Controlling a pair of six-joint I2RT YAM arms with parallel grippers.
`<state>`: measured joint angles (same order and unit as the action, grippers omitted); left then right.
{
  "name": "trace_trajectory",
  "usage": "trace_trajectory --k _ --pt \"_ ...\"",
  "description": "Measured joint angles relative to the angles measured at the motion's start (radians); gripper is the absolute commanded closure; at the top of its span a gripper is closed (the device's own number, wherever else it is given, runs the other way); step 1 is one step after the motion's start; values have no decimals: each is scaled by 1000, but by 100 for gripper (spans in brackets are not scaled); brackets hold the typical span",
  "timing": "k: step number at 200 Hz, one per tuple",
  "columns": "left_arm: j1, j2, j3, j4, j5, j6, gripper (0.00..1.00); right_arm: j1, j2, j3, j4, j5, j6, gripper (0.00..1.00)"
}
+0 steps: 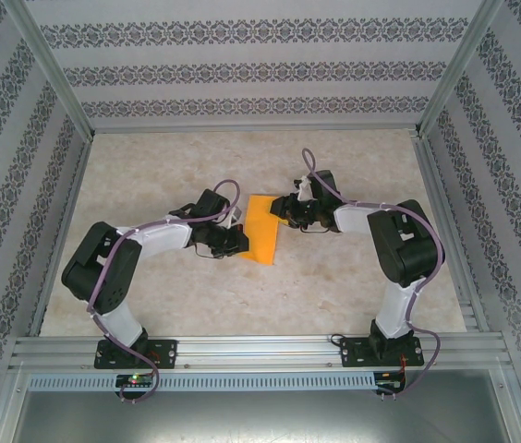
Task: Fold a paper plane with a square sheet of paper (pick it up from the middle)
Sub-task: Place a square sheet of paper at the center of the table, then fold the triangle a second time at the center of the table.
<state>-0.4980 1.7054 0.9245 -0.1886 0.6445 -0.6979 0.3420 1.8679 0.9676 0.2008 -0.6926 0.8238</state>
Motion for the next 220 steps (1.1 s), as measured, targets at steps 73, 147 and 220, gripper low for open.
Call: trace_trajectory --k 73,147,220 --pt "0 29 0 26 0 -18 95 -12 -97 66 -341 241 -234 50" --pt "0 51 0 29 0 -18 94 31 -124 79 -336 249 -251 68" --pt "0 52 28 29 0 -18 92 55 36 159 -325 229 -253 77"
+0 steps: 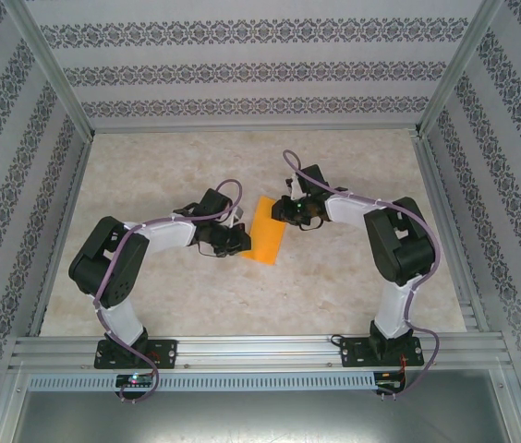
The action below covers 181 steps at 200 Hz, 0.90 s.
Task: Fold a paper plane with a square sheet of paper (pick it up from the middle)
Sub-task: Fold the triangle a second time at the center of the table.
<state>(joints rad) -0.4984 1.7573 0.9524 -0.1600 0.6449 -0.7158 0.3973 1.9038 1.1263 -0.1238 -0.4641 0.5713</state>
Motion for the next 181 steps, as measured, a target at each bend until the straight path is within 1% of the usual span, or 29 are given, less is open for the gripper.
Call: trace_trajectory --k 74,119,153,181 --pt "0 44 56 -4 14 0 90 0 52 19 -7 0 -26 81" --pt "0 76 83 -5 34 0 90 0 53 19 -15 -4 -50 82" --pt "-13 95 115 -6 37 0 89 -1 49 17 -14 -18 -71 81" --pt "-24 96 132 -8 40 0 89 -1 10 -6 -16 -23 -80 77"
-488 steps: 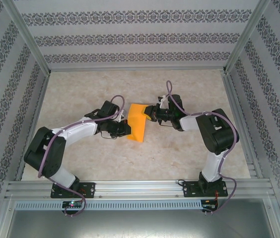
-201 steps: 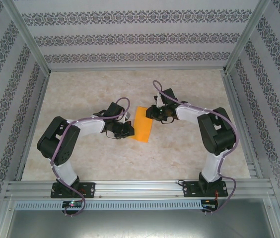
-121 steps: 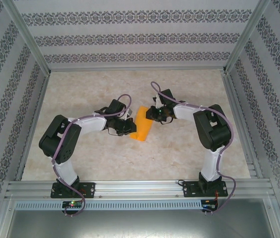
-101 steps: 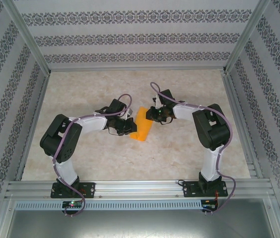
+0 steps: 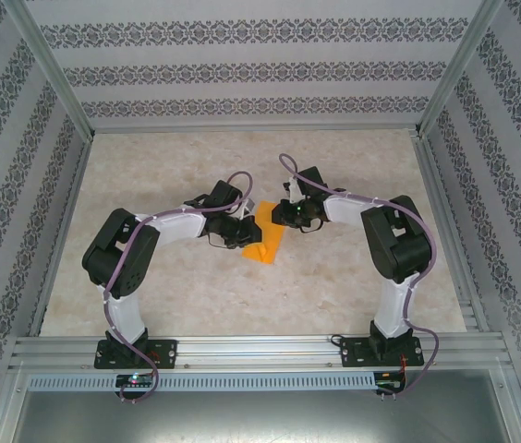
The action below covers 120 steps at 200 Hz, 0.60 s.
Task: Fold a paper plane with a square sheet of paper (pick it up from the middle)
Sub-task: Fold the triangle a second time at the center of the table.
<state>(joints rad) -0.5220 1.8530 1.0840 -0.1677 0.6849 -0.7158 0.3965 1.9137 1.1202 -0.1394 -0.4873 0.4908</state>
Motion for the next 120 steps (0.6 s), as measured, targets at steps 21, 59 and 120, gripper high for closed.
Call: trace_trajectory --k 21,59,120 --pt "-6 1 1 0 4 0 89 0 -46 -24 1 0 0 76" --pt "-23 17 6 0 10 0 88 1 -118 -76 8 0 10 76" --pt "-29 57 44 -4 15 0 88 14 -117 -130 28 -4 37 82"
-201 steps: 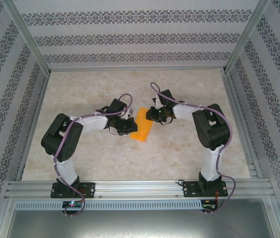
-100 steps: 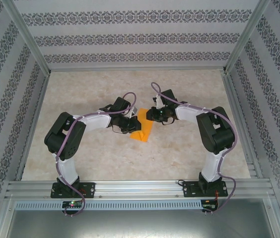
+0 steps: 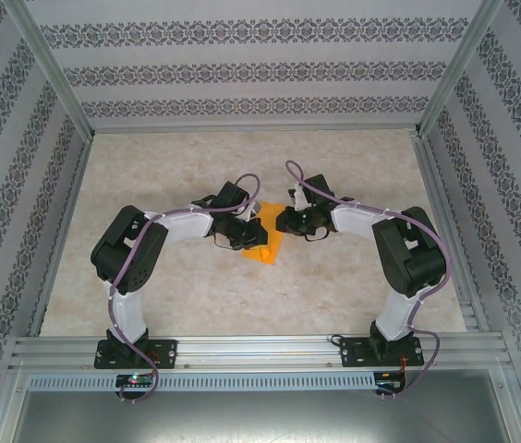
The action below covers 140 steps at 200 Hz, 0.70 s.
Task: Fold a paper plane with a square sheet of paper (pick it up from the middle)
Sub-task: Fold the triangle a second time at the center of the table.
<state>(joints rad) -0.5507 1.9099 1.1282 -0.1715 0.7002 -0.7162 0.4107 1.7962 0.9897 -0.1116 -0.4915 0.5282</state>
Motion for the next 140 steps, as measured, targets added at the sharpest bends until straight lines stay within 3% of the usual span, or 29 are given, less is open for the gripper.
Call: trace_trajectory --k 140 --pt "0 58 56 1 -33 -30 88 6 60 -2 12 -10 -12 91"
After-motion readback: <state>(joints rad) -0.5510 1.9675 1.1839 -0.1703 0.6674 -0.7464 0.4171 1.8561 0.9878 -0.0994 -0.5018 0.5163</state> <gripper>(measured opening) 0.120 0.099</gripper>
